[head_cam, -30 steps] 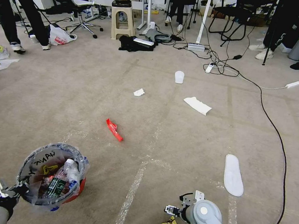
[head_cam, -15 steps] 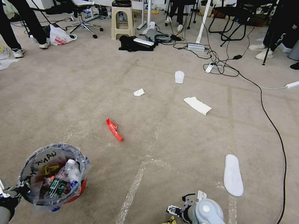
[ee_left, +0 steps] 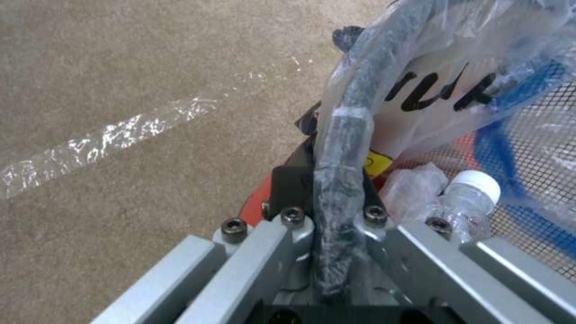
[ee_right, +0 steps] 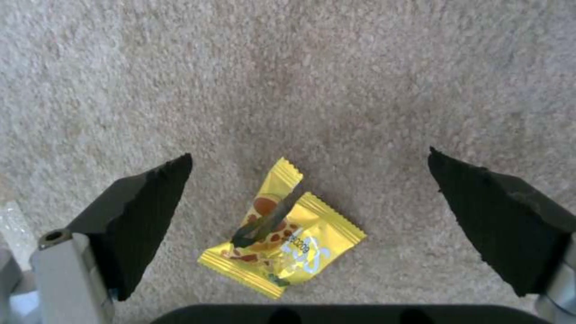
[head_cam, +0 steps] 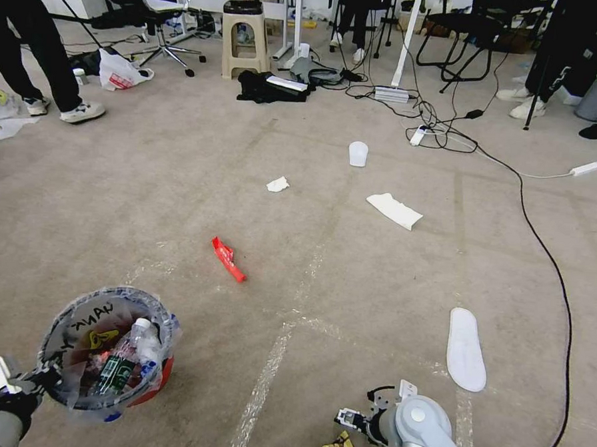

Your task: Pick up the trash bin and place the garbage on the floor into it.

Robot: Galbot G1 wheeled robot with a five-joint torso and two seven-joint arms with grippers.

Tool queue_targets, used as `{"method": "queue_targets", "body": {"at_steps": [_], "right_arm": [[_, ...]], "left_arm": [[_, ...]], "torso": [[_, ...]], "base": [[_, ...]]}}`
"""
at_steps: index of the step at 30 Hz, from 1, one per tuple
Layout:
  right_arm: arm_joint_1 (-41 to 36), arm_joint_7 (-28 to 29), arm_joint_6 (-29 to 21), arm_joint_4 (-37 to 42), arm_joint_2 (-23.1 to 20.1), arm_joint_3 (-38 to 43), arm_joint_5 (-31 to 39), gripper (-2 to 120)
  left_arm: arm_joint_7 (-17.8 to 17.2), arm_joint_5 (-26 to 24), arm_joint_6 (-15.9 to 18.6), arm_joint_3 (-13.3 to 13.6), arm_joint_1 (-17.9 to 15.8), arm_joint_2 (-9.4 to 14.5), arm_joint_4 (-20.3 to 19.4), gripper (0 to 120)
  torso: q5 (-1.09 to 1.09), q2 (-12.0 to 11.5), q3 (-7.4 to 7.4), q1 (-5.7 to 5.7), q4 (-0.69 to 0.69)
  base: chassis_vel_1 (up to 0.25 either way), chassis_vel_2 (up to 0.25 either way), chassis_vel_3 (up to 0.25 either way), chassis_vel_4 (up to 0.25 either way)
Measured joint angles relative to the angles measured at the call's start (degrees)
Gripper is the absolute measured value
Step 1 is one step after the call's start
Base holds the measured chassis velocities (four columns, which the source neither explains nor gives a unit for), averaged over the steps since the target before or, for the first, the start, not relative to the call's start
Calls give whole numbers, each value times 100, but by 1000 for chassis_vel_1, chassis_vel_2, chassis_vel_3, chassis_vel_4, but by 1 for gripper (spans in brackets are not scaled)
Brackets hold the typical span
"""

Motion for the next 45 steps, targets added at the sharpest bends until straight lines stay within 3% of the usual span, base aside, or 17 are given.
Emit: {"method": "queue_targets", "body": {"at_steps": [11, 28, 45], "right_arm": [[16, 89, 0, 101, 97, 35, 37, 99], [-286, 147, 0, 473, -101, 119, -58, 99], [-530, -121, 0, 443, 60, 256, -480, 99]], "left_arm": [[3, -6, 4, -8, 17, 25, -5, 0], [58, -2, -2, -41, 59, -51, -51, 0], [106, 22, -36, -39, 163, -69, -104, 0]], "torso": [[0, 0, 0, 0, 2], [0, 0, 0, 0, 1], [0, 0, 0, 0, 1]], "base": [[0, 0, 0, 0], [0, 0, 0, 0], [0, 0, 0, 0]]}}
